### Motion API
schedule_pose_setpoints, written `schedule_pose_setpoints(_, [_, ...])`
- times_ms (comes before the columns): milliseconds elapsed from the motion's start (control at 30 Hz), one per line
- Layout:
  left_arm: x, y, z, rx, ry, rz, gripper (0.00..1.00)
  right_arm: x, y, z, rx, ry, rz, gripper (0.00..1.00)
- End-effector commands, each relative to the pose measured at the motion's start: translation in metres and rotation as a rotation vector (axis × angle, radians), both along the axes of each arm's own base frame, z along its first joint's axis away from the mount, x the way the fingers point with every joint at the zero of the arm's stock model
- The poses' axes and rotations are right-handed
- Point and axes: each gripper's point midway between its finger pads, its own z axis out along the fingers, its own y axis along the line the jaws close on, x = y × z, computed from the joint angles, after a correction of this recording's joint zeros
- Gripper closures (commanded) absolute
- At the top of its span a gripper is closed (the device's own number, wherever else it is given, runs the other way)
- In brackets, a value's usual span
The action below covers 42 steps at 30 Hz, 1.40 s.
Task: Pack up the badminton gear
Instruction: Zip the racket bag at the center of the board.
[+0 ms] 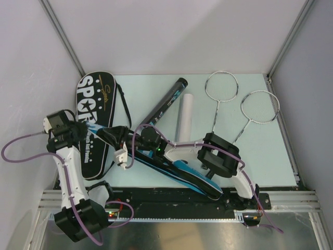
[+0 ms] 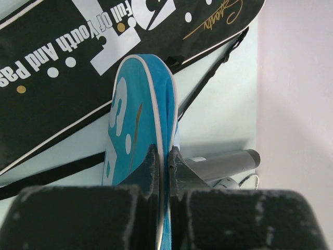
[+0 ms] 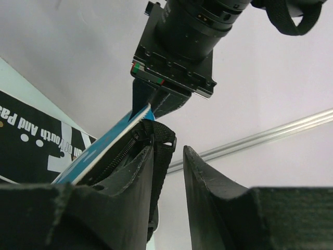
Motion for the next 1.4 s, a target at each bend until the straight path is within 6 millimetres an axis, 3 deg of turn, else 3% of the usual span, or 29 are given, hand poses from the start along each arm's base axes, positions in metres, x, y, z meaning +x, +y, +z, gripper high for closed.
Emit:
schedule_pose_setpoints(0, [-0.010,-0.013,-0.006,-0.042,0.017,-0.038,1.00,-0.011,0.009,0.009,0.004,-0.088,0.055,0.67])
schedule_pose_setpoints(333, [-0.009,-0.016,-0.014,-0.055,0.043,-0.066,1.00,-0.019,0.011,0.004,-0.051,-0.111,0.085,0.65])
schedule_pose_setpoints(600, [-0.014,-0.016,-0.020,-0.062,0.050,-0.043,1.00,0.001,0.017,0.009,-0.041,-0.054,0.031,0.72])
schedule_pose_setpoints(900, [-0.011,-0.023,-0.017,-0.108,0.031,-0.084,1.00,-0.023,0.003,0.014,-0.084,-0.017,0.098,0.63])
schedule_pose_setpoints(1367, [-0.010,-0.021,-0.006,-0.043,0.012,-0.144,1.00,-0.039,-0.006,-0.008,-0.161,-0.062,0.137,0.47])
